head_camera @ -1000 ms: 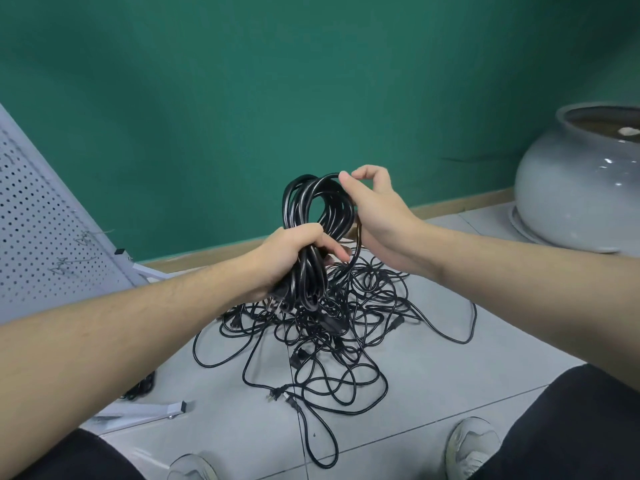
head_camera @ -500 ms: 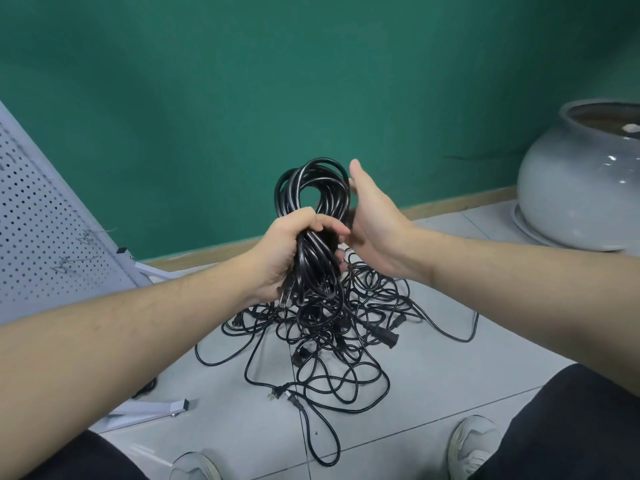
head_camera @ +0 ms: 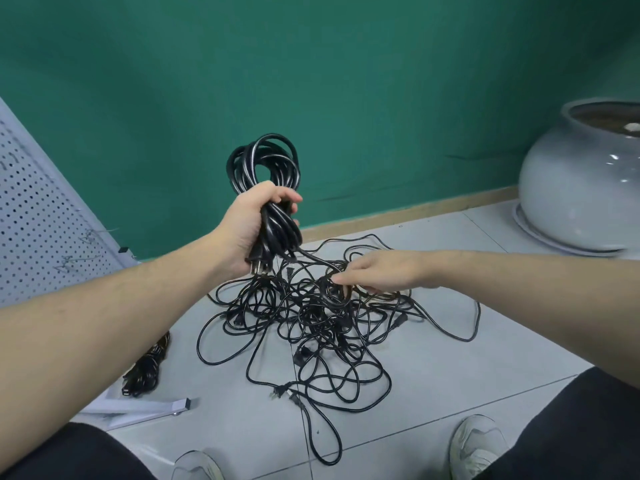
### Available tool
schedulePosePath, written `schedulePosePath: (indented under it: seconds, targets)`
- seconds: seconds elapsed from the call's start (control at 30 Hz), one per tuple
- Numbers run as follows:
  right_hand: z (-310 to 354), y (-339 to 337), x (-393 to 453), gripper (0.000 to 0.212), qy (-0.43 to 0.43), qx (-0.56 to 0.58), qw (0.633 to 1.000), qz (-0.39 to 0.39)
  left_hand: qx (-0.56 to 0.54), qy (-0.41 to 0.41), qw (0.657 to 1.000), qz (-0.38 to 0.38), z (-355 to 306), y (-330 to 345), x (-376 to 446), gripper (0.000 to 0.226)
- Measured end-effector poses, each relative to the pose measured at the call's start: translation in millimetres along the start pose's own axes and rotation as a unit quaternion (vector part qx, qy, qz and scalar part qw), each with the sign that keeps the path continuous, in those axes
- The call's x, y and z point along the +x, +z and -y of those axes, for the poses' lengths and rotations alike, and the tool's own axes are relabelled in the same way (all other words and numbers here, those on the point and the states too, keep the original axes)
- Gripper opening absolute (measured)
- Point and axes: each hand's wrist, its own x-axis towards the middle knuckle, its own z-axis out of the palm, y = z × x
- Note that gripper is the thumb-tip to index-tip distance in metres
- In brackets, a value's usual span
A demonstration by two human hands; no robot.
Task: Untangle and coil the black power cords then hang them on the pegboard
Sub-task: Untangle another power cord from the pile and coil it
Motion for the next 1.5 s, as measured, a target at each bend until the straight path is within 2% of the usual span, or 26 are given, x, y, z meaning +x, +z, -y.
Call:
schedulePosePath:
  seconds: [0.1, 0.23, 0.37, 0.43, 0.5, 0.53, 0.6, 0.7, 0.73, 0.8, 0.87, 0.93, 1.0, 1.03, 1.13, 1.17, 1.23, 1.27, 1.33, 1.43, 1.5]
  targets:
    - [-4, -6, 7, 0.033, -0.063, -0.07, 0.994, -0.046, 0.048, -0.033, 0.997, -0.051, 2, -11, 3, 0.015]
    - [4, -15, 2, 0.034, -0.11, -0.075, 0.991, -0.03, 0.104, -0.024, 0.99, -0.088, 0, -15, 5, 0.01]
    - [-2, -17, -6, 0.042, -0.072, -0.067, 0.995, 0.009, 0.256, 0.062, 0.96, -0.095, -1, -28, 7, 0.007]
    - [-7, -15, -5, 0.053, -0.052, -0.027, 0.998, -0.019, 0.284, 0.059, 0.954, -0.07, 2, -32, 1, 0.007]
    - [-8, -15, -3, 0.048, -0.038, -0.01, 0.997, -0.064, 0.279, 0.037, 0.959, -0.044, 6, -29, -6, 0.009]
    - [-6, -15, -2, 0.042, -0.032, 0.012, 0.996, -0.085, 0.267, 0.028, 0.963, -0.031, 8, -27, -8, 0.01]
    - [0, -13, 1, 0.029, -0.032, 0.129, 0.986, -0.104, 0.236, 0.005, 0.972, -0.005, 10, -22, -10, 0.013]
    - [12, -12, 6, 0.001, 0.005, 0.333, 0.939, -0.088, 0.175, -0.015, 0.984, 0.035, 12, -14, -10, 0.013]
    - [13, -12, 9, 0.005, 0.026, 0.367, 0.927, -0.074, 0.148, -0.018, 0.988, 0.043, 13, -12, -9, 0.012]
    - [12, -12, 11, 0.006, 0.062, 0.319, 0.943, -0.065, 0.094, -0.037, 0.993, 0.063, 14, -7, -7, 0.015]
    - [6, -13, 11, 0.007, 0.094, 0.195, 0.974, -0.072, 0.065, -0.046, 0.993, 0.089, 13, -2, -7, 0.014]
    - [-5, -16, 11, 0.036, 0.124, 0.049, 0.987, -0.089, 0.055, -0.058, 0.992, 0.102, 13, -1, -9, 0.018]
    - [-12, -20, 9, 0.07, 0.119, -0.092, 0.983, -0.108, 0.026, -0.075, 0.992, 0.102, 14, 0, -9, 0.034]
    - [-15, -22, 9, 0.077, 0.104, -0.142, 0.978, -0.11, 0.01, -0.081, 0.991, 0.107, 15, 2, -9, 0.035]
    - [-14, -19, 10, 0.068, 0.071, -0.248, 0.963, -0.079, -0.035, -0.085, 0.987, 0.132, 13, 15, -11, 0.022]
    - [-12, -18, 11, 0.058, 0.056, -0.281, 0.956, -0.069, -0.045, -0.083, 0.987, 0.133, 13, 18, -10, 0.026]
    - [-7, -13, 16, 0.025, 0.044, -0.328, 0.942, -0.05, -0.05, -0.083, 0.987, 0.128, 13, 24, -8, 0.039]
    - [-5, -10, 16, 0.028, 0.03, -0.328, 0.943, -0.037, -0.044, -0.084, 0.988, 0.125, 13, 25, -7, 0.044]
    - [-9, -11, 12, 0.049, -0.003, -0.286, 0.958, -0.011, -0.009, -0.09, 0.99, 0.112, 11, 25, -6, 0.047]
    - [-10, -15, -1, 0.035, -0.028, -0.064, 0.997, -0.017, 0.05, -0.089, 0.991, 0.083, 8, 13, -2, 0.037]
    - [-5, -18, -5, 0.026, -0.04, 0.075, 0.995, -0.05, 0.101, -0.075, 0.99, 0.058, 8, 5, 0, 0.035]
